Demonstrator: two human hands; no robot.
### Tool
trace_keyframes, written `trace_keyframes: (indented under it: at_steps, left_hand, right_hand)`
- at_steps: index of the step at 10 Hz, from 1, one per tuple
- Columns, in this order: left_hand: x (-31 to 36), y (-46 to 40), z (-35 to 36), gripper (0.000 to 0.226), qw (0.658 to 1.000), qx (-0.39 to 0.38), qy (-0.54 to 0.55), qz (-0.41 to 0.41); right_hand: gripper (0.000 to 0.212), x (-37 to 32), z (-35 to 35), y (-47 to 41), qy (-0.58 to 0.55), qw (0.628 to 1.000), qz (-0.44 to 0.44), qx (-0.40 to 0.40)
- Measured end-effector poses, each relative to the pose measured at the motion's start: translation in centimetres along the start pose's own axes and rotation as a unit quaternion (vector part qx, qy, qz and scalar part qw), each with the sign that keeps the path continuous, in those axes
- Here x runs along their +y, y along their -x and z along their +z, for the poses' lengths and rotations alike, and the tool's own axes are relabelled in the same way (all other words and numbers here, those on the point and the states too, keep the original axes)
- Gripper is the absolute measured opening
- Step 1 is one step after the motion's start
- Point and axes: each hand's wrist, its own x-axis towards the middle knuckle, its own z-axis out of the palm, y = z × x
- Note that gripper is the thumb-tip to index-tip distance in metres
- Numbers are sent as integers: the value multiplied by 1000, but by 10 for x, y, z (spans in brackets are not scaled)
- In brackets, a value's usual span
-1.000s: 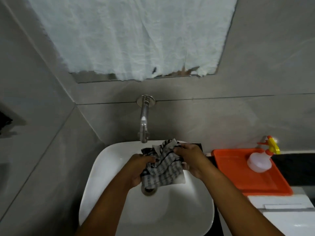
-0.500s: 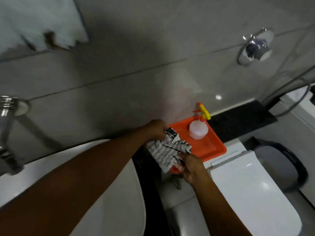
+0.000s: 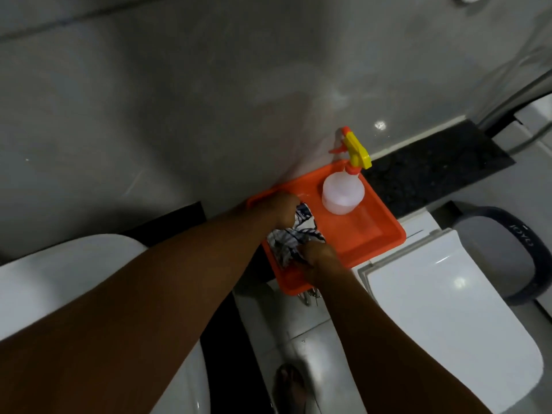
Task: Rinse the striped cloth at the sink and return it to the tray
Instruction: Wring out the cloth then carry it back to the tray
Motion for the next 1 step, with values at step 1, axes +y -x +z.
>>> trace_keyframes:
  at_steps: [1]
  left_hand:
    - [-1, 15, -10, 35, 999, 21, -48, -3]
  right_hand:
    - [52, -10, 11, 19, 114, 992, -29, 49]
